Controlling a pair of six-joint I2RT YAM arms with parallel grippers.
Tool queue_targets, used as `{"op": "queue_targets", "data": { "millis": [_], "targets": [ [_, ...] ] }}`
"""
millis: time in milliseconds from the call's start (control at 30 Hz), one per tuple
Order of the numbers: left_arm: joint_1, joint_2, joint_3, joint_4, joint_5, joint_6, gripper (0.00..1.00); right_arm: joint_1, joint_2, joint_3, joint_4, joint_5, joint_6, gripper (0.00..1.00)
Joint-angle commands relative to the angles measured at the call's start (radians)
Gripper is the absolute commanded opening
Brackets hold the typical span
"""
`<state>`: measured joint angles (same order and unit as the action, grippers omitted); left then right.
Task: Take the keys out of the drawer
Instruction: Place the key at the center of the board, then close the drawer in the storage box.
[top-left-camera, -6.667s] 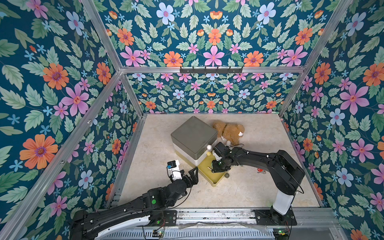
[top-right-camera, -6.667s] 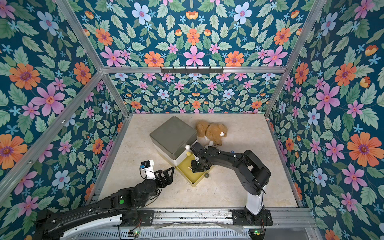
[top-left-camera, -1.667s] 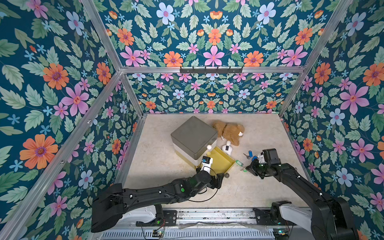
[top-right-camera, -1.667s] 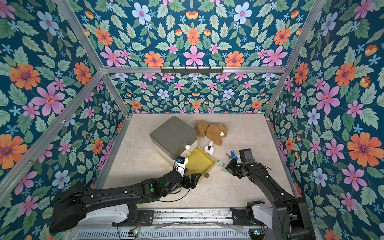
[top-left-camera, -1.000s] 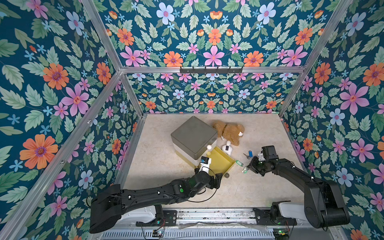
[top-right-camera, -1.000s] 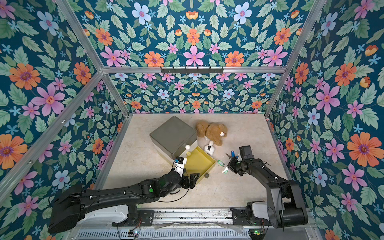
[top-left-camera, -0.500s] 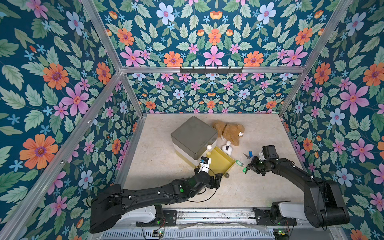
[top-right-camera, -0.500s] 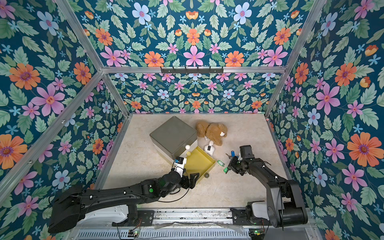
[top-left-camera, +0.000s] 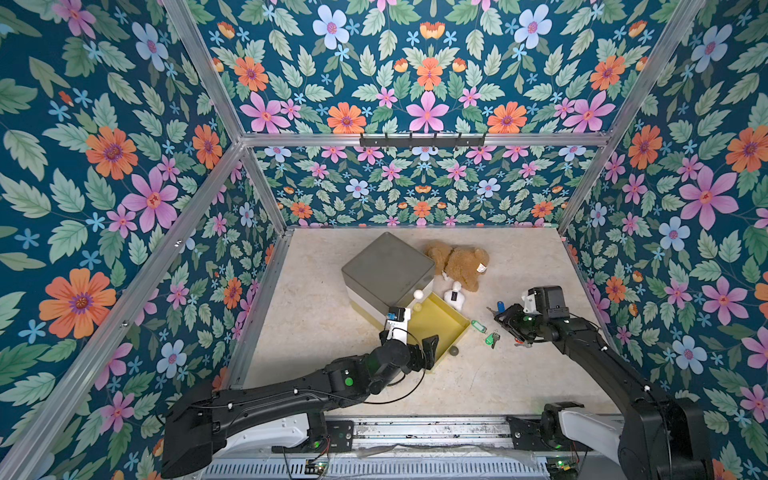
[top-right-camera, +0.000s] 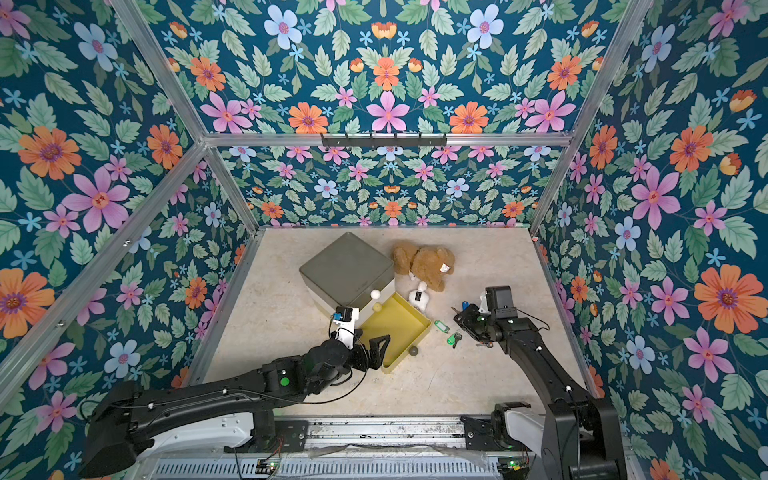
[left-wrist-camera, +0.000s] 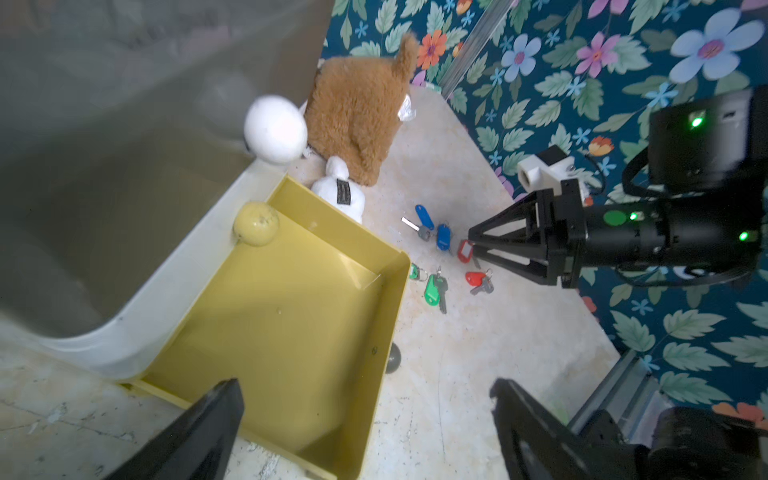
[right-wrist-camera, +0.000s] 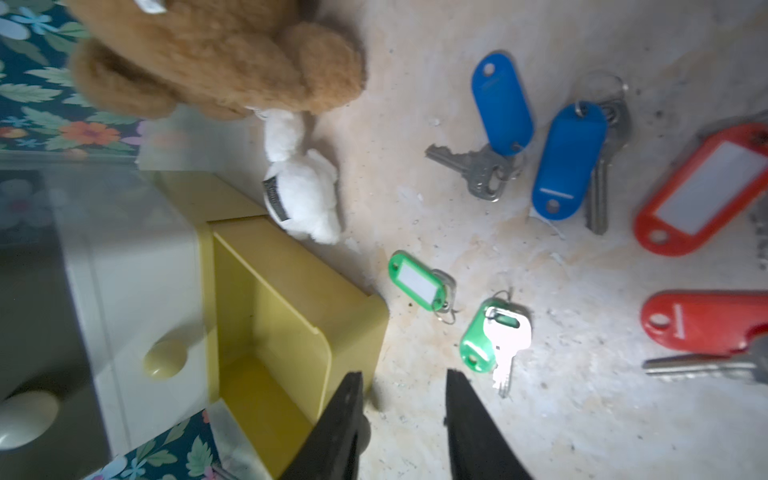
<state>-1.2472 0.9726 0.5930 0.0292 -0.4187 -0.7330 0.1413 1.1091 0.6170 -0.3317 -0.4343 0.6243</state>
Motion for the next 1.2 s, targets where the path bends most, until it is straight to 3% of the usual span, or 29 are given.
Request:
{"op": "queue_targets", "data": {
  "millis": [0, 167, 267, 433, 600, 733, 900, 1167],
  "targets": [
    [0.003, -0.052, 0.05, -0.098, -0.053, 0.055, 0.99, 0.004, -0.044, -0.016, 0.035, -0.094, 0.016, 0.4],
    [0.045, -0.074, 0.176, -0.235, -0.065, 0.113, 0.99, 0.023, -0.083, -0.05, 0.068, -0.15, 0.048, 0.42],
    [0.115, -0.063, 0.246, -0.269, -0.005, 0.152, 0.99, 0.047, -0.087, -0.07, 0.078, -0.162, 0.058, 0.42],
    [0.327, -0.016, 0.359, -0.305, 0.184, 0.204, 0.99, 0.093, -0.095, -0.094, 0.095, -0.159, 0.08, 0.42],
    [0.484, 0.088, 0.471, -0.324, 0.359, 0.254, 0.99, 0.124, -0.102, -0.111, 0.103, -0.155, 0.098, 0.43],
    [0.628, 0.157, 0.489, -0.255, 0.568, 0.209, 0.99, 0.126, -0.112, -0.131, 0.109, -0.161, 0.11, 0.43],
    [0.741, 0.203, 0.464, -0.114, 0.771, 0.109, 0.99, 0.13, -0.128, -0.163, 0.122, -0.171, 0.13, 0.44],
    [0.828, 0.224, 0.395, 0.02, 0.902, -0.002, 0.99, 0.144, -0.131, -0.21, 0.154, -0.189, 0.156, 0.44]
  ]
}}
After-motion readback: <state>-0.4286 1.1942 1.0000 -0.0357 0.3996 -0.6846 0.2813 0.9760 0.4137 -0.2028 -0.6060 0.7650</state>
